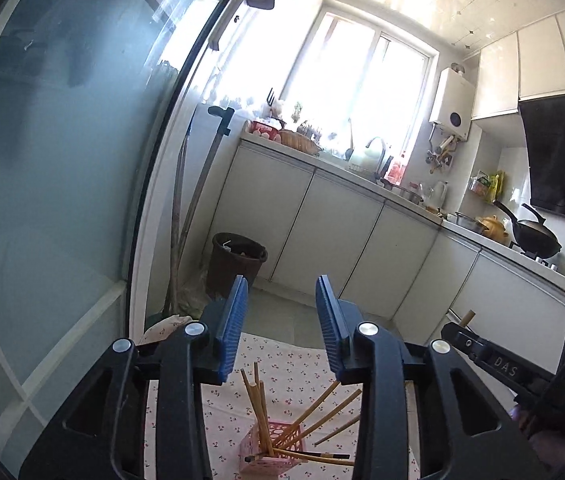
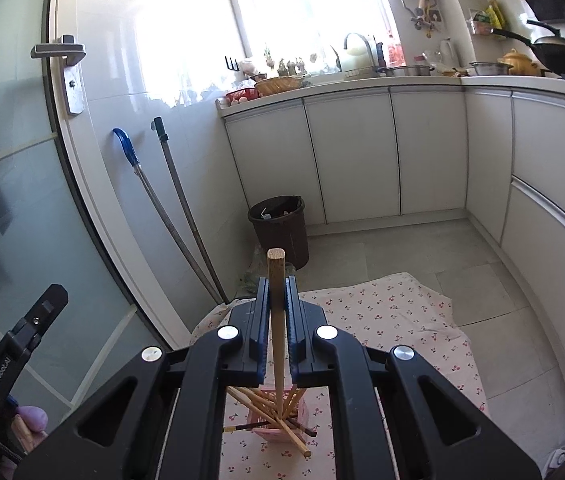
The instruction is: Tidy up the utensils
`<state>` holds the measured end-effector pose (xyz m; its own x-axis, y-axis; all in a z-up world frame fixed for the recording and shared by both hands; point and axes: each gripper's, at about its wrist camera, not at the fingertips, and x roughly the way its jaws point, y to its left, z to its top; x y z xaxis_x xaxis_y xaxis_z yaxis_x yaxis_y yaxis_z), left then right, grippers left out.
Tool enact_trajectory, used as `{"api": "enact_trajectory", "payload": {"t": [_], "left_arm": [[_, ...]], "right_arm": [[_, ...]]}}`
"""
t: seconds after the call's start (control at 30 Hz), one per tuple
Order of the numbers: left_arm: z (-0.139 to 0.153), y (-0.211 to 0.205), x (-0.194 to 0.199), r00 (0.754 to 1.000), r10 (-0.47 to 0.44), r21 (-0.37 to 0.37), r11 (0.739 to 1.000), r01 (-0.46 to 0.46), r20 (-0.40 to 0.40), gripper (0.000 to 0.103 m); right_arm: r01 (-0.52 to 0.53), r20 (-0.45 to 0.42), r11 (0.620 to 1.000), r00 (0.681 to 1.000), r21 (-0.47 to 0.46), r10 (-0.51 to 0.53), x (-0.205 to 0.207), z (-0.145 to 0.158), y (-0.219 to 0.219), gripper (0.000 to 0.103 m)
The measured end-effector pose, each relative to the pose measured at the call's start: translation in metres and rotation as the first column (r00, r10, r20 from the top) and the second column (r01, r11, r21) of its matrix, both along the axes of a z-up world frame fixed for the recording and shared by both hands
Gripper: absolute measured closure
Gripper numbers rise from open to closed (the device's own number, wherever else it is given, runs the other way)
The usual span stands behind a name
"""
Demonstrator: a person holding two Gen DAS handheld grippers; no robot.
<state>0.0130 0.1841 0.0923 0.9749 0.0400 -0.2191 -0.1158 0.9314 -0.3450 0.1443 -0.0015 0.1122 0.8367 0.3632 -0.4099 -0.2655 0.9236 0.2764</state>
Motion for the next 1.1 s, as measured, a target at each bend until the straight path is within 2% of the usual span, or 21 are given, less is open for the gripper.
{"api": "enact_trajectory", "payload": {"t": [0.2,0.33,0.43,0.53,0.7,0.93,0.97,1.1], "left_arm": [[-0.014,0.003,0.012,0.998,0.011,0.004,1.000,-0.011,-0.056,0.069],[-0.022,0.004,0.014,0.996,0.025,0.019,1.000,-0.024,-0.084,0.069],[-0.018,0.001,0.005,0.997,0.023,0.036,0.999,-0.021,-0.068,0.069],[-0.014,-0.013,0.000,0.998,0.009,0.076,0.997,-0.004,-0.062,0.068],[-0.022,-0.049,-0.014,0.998,-0.004,0.162,0.987,0.015,-0.069,0.057],[-0.043,-0.087,-0.028,0.995,-0.007,0.237,0.971,0.031,-0.099,0.046],[-0.045,-0.090,-0.029,0.995,-0.005,0.239,0.971,0.028,-0.100,0.041],[-0.054,-0.104,-0.037,0.995,0.024,0.276,0.961,0.005,-0.100,0.012]], "right_arm": [[0.000,0.001,1.000,1.000,0.025,0.000,0.019,-0.031,0.017,0.094],[-0.036,-0.039,0.998,0.999,0.060,0.038,0.026,-0.064,0.022,0.087],[-0.050,-0.033,0.994,0.998,0.099,0.053,0.010,-0.066,0.009,0.080],[-0.048,0.007,0.997,0.999,0.057,0.048,-0.012,-0.053,0.000,0.076],[-0.022,0.037,1.000,0.999,-0.002,0.022,-0.050,-0.040,-0.019,0.063],[0.051,0.035,0.996,0.998,-0.072,-0.048,-0.084,-0.057,-0.046,0.056],[0.062,0.032,0.995,0.998,-0.074,-0.060,-0.087,-0.062,-0.050,0.054],[0.117,0.028,0.987,0.993,-0.106,-0.115,-0.097,-0.075,-0.064,0.047]]}}
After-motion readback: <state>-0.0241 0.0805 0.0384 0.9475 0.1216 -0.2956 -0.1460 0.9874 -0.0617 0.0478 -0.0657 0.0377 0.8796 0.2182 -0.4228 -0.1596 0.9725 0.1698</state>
